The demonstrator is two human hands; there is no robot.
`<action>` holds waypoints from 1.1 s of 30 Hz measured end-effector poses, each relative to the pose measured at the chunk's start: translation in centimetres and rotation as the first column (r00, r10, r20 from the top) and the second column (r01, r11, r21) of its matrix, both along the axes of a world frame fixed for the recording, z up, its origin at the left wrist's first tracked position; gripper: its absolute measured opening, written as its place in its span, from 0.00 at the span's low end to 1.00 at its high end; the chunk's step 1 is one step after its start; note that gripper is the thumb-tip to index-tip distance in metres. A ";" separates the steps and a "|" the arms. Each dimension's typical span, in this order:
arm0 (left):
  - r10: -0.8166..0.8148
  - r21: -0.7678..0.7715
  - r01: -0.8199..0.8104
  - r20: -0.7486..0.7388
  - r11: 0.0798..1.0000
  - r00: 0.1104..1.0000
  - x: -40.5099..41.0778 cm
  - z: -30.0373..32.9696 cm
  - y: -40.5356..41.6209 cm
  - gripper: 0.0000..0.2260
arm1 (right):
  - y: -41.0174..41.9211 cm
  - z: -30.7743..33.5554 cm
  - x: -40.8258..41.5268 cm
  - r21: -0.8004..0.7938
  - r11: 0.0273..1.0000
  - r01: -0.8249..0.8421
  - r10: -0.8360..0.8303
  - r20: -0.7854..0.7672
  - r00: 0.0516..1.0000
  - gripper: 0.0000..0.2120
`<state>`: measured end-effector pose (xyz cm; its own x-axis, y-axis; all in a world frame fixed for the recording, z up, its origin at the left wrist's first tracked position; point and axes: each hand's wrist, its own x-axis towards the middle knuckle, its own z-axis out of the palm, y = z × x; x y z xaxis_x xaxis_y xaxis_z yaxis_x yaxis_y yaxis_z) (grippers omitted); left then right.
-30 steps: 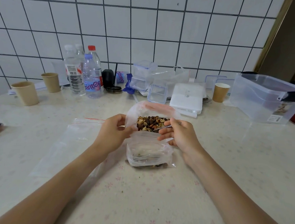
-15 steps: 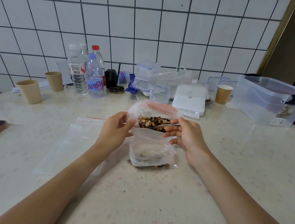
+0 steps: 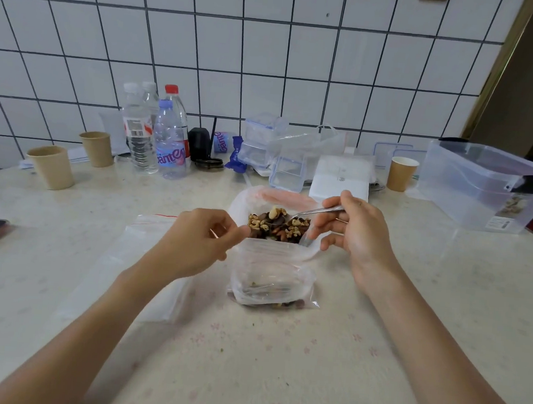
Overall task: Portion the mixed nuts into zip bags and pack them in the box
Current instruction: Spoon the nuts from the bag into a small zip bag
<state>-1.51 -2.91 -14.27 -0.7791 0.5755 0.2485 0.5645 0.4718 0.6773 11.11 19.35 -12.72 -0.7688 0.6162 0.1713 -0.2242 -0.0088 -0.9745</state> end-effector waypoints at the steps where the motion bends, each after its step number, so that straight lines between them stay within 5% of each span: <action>1: -0.036 -0.058 0.037 0.013 0.998 0.999 0.2 0.0 -0.1 0.16 | 0.2 0.2 0.2 0.002 1.000 -0.017 0.017 -0.006 1.000 0.18; 7: -0.188 -0.165 0.204 0.107 0.965 0.976 1.1 -0.1 0.0 0.10 | 0.8 1.5 1.4 0.112 0.983 -0.143 0.138 0.054 0.989 0.18; 13: -0.257 -0.029 0.265 0.165 0.964 0.952 1.1 0.2 0.0 0.05 | -0.6 2.5 2.6 0.390 0.872 -0.298 0.254 0.160 0.954 0.20; 17: -0.311 0.054 0.307 0.209 0.950 0.927 1.3 0.5 0.1 0.05 | -2.0 2.7 3.2 0.604 0.728 -0.325 0.332 0.104 0.937 0.19; 21: -0.347 0.092 0.335 0.244 0.938 0.906 1.1 0.5 0.1 0.05 | -2.3 2.7 3.7 0.649 0.705 -0.286 0.349 0.033 0.937 0.19; 27: -0.330 -0.007 0.342 0.248 0.940 0.911 0.6 0.2 -0.1 0.04 | -1.2 2.4 2.9 0.571 0.786 -0.237 0.308 -0.030 0.951 0.20; 33: -0.202 -0.017 0.208 0.170 0.978 0.965 -0.1 0.5 -0.4 0.17 | -0.2 1.5 1.3 0.189 0.980 -0.056 0.080 -0.119 0.990 0.21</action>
<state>-1.57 -3.31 -13.79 -0.6722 0.7332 0.1031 0.5325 0.3821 0.7553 12.39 19.14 -11.26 -0.7730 0.5118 0.3748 -0.3495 0.1495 -0.9249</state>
